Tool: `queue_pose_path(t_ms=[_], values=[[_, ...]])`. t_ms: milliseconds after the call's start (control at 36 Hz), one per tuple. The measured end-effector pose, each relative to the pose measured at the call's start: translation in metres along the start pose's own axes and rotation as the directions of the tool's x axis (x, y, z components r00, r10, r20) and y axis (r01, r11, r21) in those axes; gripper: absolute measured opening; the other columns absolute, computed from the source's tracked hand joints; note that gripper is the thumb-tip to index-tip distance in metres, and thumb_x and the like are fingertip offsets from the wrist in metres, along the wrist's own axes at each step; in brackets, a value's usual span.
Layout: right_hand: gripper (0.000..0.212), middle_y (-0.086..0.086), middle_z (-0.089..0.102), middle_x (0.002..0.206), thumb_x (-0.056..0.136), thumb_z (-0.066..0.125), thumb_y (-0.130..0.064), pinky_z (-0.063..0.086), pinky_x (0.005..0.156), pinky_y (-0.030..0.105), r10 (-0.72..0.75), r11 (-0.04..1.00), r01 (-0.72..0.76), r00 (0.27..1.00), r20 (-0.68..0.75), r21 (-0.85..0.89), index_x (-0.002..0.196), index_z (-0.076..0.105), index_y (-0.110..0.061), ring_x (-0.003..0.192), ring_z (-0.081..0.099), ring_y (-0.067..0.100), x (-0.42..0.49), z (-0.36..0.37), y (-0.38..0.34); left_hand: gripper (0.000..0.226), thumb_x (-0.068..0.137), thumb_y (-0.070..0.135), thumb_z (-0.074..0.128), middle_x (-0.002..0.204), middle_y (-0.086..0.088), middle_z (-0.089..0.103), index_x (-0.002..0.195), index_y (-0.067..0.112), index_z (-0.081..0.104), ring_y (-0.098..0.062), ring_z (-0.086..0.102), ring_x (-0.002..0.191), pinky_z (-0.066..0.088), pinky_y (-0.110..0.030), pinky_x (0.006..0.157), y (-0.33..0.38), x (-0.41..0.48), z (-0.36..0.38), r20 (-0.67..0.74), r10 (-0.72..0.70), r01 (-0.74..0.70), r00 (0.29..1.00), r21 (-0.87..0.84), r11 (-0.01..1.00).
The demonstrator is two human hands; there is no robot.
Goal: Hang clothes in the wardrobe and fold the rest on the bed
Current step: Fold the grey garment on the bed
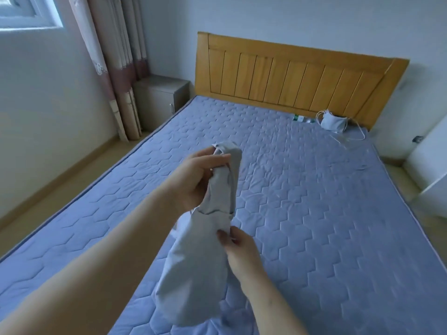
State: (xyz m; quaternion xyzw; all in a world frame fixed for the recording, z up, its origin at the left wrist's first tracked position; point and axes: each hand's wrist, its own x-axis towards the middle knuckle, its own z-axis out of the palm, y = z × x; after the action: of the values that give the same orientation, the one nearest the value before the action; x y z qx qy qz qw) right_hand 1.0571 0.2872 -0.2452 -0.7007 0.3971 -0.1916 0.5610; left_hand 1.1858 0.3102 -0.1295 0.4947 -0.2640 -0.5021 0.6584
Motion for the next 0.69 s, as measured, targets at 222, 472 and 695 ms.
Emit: queue_pose_path(t_ms=[222, 472, 695], values=[[0.024, 0.009, 0.039, 0.072, 0.097, 0.044, -0.016, 0.029, 0.059, 0.027, -0.007, 0.960, 0.070, 0.974, -0.228, 0.271, 0.073, 0.047, -0.011, 0.067, 0.035, 0.015, -0.002, -0.067, -0.038, 0.022, 0.087, -0.006, 0.054, 0.063, -0.009, 0.052, 0.067, 0.005, 0.056, -0.016, 0.049, 0.056, 0.045, -0.022, 0.049, 0.031, -0.010, -0.003, -0.440, 0.091, -0.075, 0.893, 0.053, 0.996], [0.025, 0.024, 0.063, 0.104, 0.099, 0.043, -0.030, 0.050, 0.085, 0.049, -0.009, 0.628, 0.049, 0.998, -0.056, 0.777, 0.103, 0.056, -0.009, 0.095, 0.062, 0.036, -0.005, -0.091, -0.103, 0.080, 0.069, 0.011, 0.073, 0.139, 0.010, 0.042, 0.129, 0.048, 0.034, -0.011, 0.047, 0.125, 0.044, -0.027, 0.098, -0.004, -0.030, 0.029, 0.355, -0.061, -0.142, 0.933, 0.517, 0.844], [0.019, 0.005, 0.061, 0.084, 0.100, 0.040, -0.025, 0.047, 0.069, 0.030, -0.070, 0.553, 0.180, 0.983, -0.171, 0.814, 0.099, 0.057, -0.017, 0.077, 0.057, 0.017, -0.006, -0.111, -0.107, 0.010, 0.087, 0.005, 0.058, 0.071, -0.007, 0.062, 0.083, 0.010, 0.065, -0.019, 0.057, 0.064, 0.047, -0.027, 0.059, -0.015, -0.015, 0.036, -0.083, 0.162, -0.065, 0.983, 0.670, 0.740]])
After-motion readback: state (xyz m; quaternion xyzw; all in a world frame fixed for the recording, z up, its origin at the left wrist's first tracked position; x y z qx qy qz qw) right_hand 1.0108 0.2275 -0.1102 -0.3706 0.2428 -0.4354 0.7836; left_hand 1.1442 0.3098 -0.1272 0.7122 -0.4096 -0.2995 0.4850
